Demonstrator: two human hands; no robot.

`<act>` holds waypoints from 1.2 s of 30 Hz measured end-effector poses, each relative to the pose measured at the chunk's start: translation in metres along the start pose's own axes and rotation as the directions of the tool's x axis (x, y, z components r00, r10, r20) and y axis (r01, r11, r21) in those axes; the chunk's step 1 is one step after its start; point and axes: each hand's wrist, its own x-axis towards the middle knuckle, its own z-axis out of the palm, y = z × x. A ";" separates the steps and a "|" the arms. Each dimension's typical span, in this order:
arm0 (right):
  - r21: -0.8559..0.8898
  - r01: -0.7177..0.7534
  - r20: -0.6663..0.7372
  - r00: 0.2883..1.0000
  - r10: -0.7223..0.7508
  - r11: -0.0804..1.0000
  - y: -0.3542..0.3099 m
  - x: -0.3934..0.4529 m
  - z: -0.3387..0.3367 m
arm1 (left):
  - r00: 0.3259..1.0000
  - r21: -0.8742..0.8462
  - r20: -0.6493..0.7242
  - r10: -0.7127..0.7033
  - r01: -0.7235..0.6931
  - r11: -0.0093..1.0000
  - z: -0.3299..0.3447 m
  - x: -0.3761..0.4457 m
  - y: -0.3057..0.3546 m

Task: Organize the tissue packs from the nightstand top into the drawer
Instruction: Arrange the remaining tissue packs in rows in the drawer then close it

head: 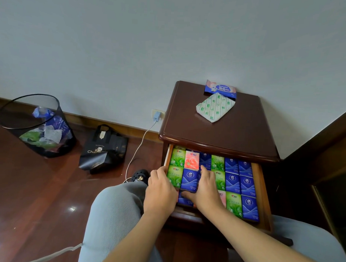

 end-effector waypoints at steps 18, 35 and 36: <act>-0.017 -0.085 -0.111 0.990 0.082 0.996 -0.008 0.028 0.009 | 0.991 0.126 0.033 -0.133 0.128 0.984 0.021 0.020 -0.001; -0.079 -0.272 -0.243 0.938 0.246 0.959 -0.012 0.088 0.020 | 0.990 0.214 -0.100 -0.097 0.116 0.970 0.041 0.042 0.010; -0.080 -0.274 -0.240 0.939 0.248 0.958 -0.012 0.088 0.020 | 0.990 0.216 -0.104 -0.097 0.117 0.969 0.041 0.042 0.010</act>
